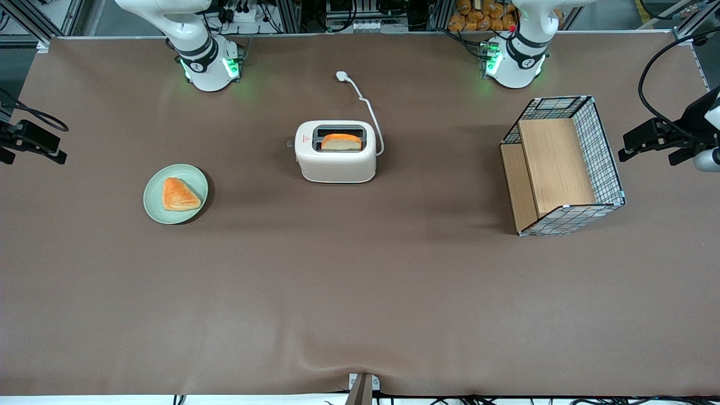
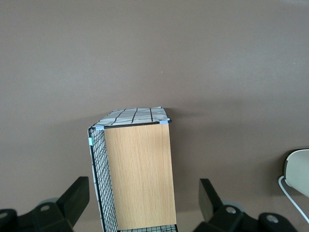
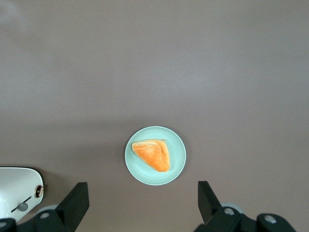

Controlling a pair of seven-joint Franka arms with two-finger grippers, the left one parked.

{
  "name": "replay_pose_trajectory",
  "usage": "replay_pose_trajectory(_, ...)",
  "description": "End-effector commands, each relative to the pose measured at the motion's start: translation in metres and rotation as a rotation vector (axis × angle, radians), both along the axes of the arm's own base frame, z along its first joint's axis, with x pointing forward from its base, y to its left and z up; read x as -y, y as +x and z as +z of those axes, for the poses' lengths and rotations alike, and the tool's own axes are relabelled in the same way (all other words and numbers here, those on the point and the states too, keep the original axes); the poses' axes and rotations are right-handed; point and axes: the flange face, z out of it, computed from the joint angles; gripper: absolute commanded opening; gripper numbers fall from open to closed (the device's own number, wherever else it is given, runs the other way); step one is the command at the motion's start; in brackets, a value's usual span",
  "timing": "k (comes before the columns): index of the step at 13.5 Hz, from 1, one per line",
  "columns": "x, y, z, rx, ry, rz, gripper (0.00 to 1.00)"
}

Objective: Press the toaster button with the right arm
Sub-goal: 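Move the right gripper over the plate toward the white toaster's side lever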

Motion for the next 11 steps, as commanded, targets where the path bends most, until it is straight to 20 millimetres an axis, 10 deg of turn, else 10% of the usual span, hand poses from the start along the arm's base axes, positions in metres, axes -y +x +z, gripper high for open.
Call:
replay_pose_trajectory(1,0.003,0.002,0.004,0.01,-0.015,0.001,1.0)
replay_pose_trajectory(8,-0.024,-0.003,-0.05,-0.148,0.081,0.005,1.0)
replay_pose_trajectory(11,-0.068,-0.008,-0.081,-0.221,0.082,-0.011,0.91)
